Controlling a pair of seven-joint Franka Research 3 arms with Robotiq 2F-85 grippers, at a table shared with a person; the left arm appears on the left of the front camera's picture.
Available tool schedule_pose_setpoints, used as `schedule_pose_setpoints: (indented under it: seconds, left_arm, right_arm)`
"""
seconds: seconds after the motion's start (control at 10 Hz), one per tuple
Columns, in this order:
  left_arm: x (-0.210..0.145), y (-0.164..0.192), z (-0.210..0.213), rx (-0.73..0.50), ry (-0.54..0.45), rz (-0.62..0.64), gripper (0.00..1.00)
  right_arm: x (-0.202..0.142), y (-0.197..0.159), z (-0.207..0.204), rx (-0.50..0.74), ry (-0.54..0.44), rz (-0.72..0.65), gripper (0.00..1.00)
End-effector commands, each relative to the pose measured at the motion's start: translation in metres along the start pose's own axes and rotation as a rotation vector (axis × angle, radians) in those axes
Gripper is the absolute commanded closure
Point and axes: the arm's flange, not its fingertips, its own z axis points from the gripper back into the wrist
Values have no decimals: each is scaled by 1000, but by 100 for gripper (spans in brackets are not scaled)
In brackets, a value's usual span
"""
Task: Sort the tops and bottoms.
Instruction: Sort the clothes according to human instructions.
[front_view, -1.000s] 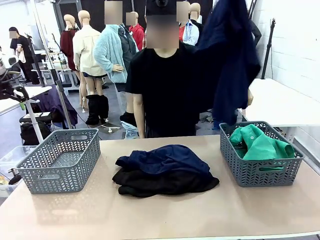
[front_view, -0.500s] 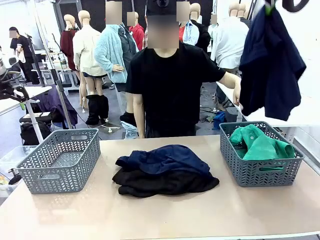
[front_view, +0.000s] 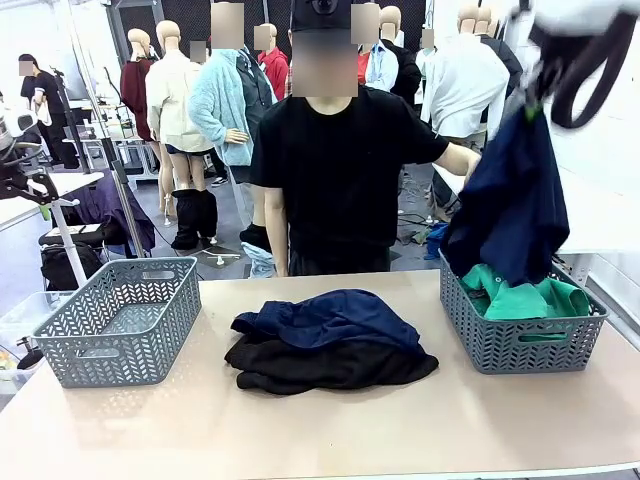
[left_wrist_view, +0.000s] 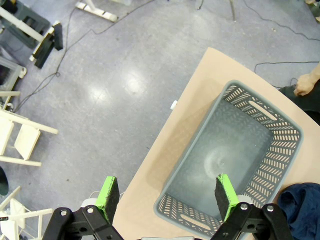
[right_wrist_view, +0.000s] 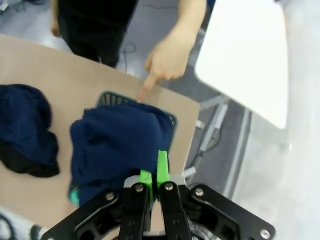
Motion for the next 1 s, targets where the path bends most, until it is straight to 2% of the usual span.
schedule_pose_setpoints:
  seconds: [0.0,0.3,0.4,0.5,0.9]
  left_arm:
    - [-2,1,2,20,-2,12,0]
    - [-2,1,2,20,-2,12,0]
    - [-2,1,2,20,-2,12,0]
    - [-2,1,2,20,-2,12,0]
    - [-2,1,2,20,-2,12,0]
  right_arm:
    - [-14,20,-26,-74,44,-10,100]
    - [-50,47,-88,48,166,1,100]
    - [-59,56,-97,73,196,2,100]
    - [-40,37,-80,11,142,11,100]
    - [-40,37,-80,11,142,11,100]
